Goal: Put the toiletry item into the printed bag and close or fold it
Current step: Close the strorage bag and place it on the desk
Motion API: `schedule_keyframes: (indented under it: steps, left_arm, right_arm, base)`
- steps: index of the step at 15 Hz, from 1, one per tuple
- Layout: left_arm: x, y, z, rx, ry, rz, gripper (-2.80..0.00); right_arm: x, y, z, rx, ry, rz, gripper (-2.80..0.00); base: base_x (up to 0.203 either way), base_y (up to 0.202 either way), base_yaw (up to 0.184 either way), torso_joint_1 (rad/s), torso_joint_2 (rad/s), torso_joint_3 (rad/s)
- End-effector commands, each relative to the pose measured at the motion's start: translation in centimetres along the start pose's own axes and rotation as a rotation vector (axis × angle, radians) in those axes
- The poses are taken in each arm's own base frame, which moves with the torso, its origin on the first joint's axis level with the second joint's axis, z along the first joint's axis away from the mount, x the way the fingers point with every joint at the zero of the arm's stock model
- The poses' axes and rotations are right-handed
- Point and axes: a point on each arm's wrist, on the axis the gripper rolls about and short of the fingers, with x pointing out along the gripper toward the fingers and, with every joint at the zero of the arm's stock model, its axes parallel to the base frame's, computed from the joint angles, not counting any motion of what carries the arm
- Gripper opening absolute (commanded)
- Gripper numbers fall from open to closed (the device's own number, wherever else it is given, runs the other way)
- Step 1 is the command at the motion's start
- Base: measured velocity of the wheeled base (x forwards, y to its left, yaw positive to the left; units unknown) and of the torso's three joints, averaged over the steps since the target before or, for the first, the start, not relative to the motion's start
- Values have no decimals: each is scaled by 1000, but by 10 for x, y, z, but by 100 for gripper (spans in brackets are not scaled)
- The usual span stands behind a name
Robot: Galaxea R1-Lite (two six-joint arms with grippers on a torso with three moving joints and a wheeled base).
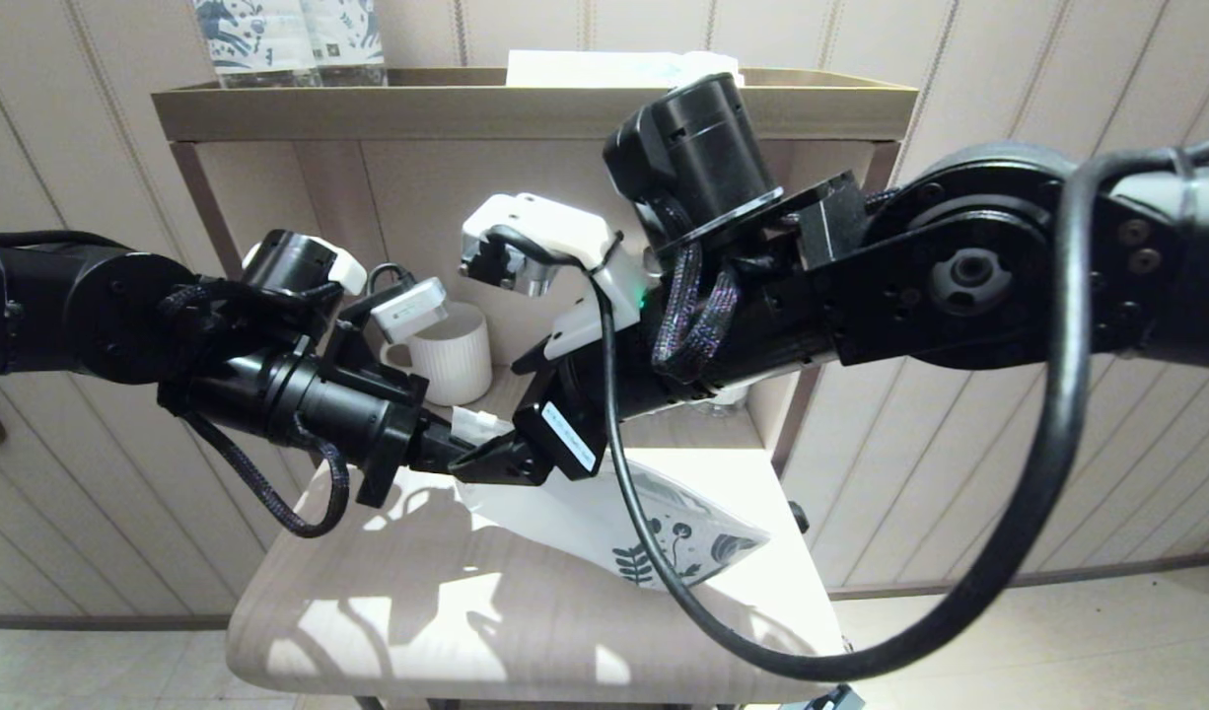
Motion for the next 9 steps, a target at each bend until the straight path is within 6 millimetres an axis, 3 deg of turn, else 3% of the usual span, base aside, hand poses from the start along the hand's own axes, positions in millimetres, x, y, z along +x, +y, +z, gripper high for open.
schedule_keyframes:
  steps: [1, 9]
  left_arm:
    - [0, 0, 0, 1, 0, -5, -280]
    - [1, 0, -1, -1, 1, -6, -280]
  right_arm:
    - [3, 0, -1, -1, 3, 3, 0]
    - [6, -2, 0, -8, -14, -3, 0]
  base:
    - [0, 0, 0, 0, 0, 0]
    - [0, 0, 0, 0, 0, 0]
